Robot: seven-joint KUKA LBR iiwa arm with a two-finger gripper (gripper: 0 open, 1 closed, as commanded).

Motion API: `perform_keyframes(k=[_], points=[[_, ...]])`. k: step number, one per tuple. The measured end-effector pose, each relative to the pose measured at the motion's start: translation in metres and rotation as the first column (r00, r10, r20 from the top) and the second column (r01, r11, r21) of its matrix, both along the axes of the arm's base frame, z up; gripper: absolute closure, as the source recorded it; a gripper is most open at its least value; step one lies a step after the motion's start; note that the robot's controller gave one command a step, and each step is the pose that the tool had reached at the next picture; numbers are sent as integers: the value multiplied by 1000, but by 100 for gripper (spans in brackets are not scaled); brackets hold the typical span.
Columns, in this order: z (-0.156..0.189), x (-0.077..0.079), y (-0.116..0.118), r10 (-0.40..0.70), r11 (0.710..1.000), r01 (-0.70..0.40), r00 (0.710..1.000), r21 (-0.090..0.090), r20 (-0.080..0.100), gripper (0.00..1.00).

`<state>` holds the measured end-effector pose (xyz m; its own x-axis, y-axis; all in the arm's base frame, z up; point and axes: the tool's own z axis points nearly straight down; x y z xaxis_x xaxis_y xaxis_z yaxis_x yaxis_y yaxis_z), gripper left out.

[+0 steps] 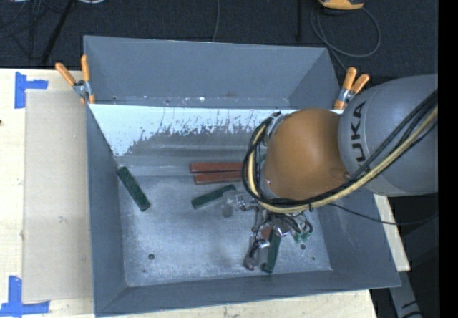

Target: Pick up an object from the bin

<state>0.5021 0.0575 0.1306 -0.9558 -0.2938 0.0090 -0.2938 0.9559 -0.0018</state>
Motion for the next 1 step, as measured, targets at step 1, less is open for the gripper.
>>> perform_keyframes(k=[1], points=[[43, 79, -23, 68, 998, -68, 998, 3, 16, 0]])
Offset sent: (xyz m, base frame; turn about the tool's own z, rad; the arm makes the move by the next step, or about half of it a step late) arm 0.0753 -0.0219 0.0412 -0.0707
